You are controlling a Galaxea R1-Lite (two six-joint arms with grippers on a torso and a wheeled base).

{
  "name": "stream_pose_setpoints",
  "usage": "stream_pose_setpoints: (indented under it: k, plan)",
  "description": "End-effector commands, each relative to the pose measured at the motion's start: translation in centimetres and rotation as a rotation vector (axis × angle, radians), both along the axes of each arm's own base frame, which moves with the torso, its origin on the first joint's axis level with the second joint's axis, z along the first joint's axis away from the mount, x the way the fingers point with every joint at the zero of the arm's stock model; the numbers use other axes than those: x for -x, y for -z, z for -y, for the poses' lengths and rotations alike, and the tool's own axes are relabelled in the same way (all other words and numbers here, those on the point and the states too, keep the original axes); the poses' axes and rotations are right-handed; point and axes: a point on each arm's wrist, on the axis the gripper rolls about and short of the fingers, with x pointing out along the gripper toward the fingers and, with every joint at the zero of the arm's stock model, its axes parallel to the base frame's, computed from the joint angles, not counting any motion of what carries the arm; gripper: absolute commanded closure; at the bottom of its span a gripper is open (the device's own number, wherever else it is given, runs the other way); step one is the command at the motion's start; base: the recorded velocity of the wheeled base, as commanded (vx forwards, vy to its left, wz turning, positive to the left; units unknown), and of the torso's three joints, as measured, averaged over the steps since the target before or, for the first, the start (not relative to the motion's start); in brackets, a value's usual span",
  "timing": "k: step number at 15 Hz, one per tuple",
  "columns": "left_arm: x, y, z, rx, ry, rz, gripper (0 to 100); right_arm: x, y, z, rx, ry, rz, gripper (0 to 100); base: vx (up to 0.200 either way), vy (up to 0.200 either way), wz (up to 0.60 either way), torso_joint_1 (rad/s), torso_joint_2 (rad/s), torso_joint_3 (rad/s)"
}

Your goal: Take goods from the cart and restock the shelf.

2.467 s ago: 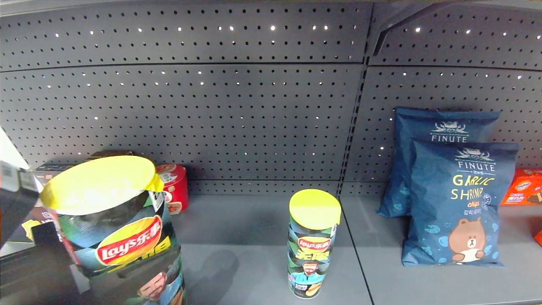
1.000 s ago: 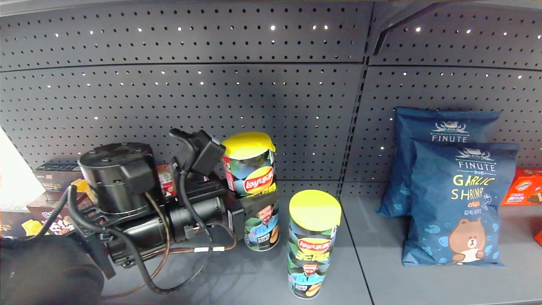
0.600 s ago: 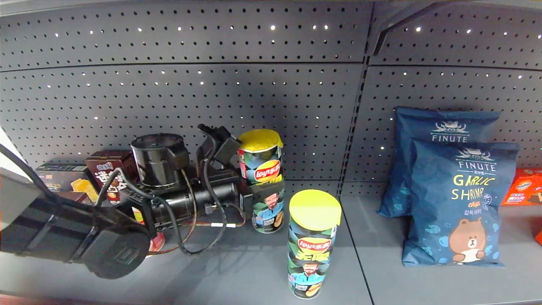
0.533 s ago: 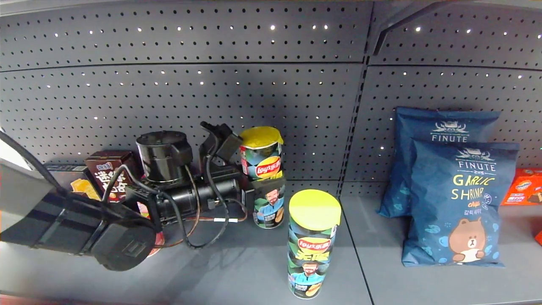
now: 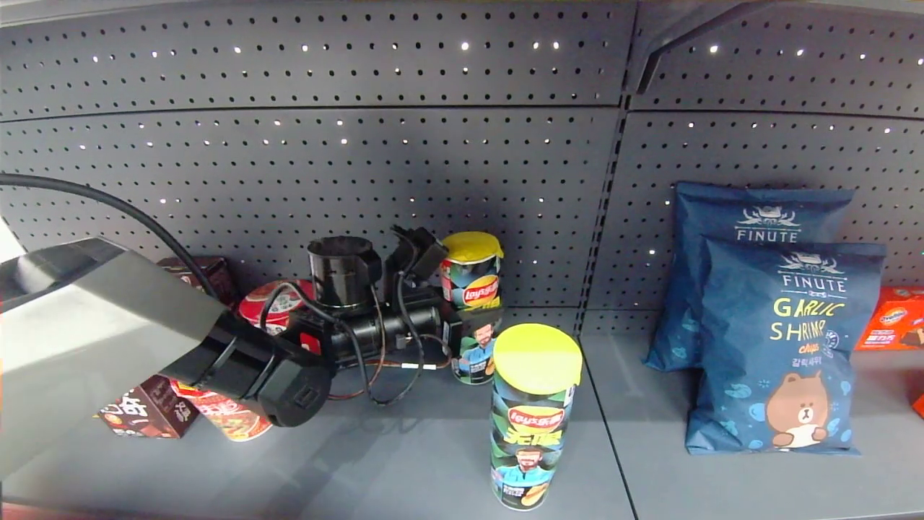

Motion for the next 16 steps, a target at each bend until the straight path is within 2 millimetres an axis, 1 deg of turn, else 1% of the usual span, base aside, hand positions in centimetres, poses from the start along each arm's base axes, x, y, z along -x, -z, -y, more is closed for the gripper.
stream_pose_setpoints:
  k: [1,9,12,16]
  plan:
    - [-0.5,1.1,0.4,-0.008,0.004,-0.016,100,0.0,0.0,0.0,0.001,-0.001,-0.001,0,0.000,0.000,0.00,0.000,0.00,0.000]
    - [-2.0,1.2,1.5,0.004,0.013,0.009,100,0.0,0.0,0.0,0.001,0.004,-0.001,0,0.000,0.000,0.00,0.000,0.00,0.000]
    - [-2.3,1.5,2.8,0.008,0.037,0.015,100,0.0,0.0,0.0,0.002,0.007,-0.001,0,0.000,0.000,0.00,0.000,0.00,0.000]
    - [-2.3,2.0,3.2,0.004,0.045,0.006,100,0.0,0.0,0.0,0.002,0.007,-0.001,0,0.000,0.000,0.00,0.000,0.00,0.000]
